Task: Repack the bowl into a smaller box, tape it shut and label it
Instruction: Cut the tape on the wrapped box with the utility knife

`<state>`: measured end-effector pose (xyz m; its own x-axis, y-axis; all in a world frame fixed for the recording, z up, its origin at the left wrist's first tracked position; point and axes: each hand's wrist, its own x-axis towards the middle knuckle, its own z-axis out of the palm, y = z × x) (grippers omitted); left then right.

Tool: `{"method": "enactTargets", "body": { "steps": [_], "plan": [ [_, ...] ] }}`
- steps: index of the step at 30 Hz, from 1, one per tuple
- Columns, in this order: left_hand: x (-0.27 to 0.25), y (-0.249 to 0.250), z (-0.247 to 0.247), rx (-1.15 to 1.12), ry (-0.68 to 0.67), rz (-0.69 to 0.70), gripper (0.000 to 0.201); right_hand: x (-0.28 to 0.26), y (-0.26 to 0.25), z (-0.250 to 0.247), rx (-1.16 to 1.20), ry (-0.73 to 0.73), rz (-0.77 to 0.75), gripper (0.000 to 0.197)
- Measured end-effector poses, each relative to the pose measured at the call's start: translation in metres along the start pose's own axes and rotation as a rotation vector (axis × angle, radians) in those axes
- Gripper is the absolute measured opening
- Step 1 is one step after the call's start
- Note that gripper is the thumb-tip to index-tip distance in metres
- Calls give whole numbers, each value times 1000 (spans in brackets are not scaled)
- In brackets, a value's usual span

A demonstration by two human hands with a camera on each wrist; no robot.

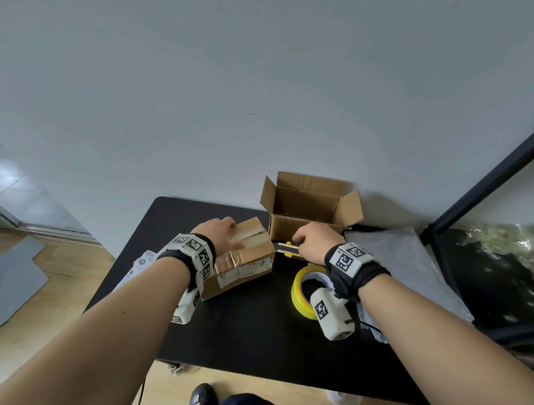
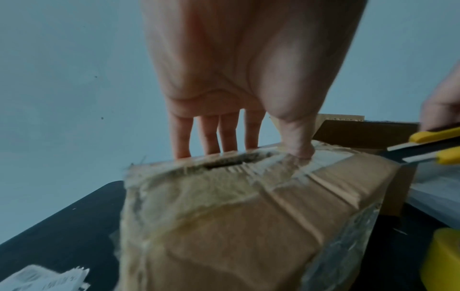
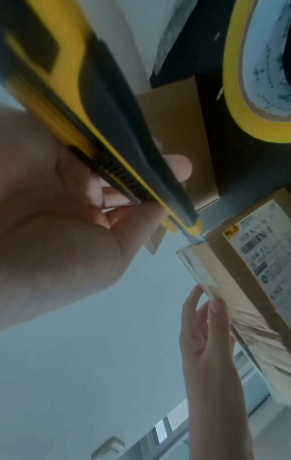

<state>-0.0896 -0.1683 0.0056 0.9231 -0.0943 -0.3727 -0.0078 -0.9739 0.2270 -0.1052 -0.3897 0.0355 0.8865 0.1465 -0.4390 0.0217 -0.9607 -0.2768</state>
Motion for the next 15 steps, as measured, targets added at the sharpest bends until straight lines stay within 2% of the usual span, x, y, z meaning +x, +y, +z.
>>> {"method": "enactTargets", "body": {
  "steps": [3,8,12,15],
  "plan": [
    [-2,-6,-1,9,-12,-19,55,3,3,-5,-50,-38,32,27],
    [-4,-10,-1,29,7,-26,45,5,8,-12,-170,-116,47,28],
    [-7,-11,1,84,18,-69,38,1,18,-22,-200,-37,112,45],
    [-9,-11,0,135,21,-91,32,-8,13,-31,-87,4,64,53]
  ]
}}
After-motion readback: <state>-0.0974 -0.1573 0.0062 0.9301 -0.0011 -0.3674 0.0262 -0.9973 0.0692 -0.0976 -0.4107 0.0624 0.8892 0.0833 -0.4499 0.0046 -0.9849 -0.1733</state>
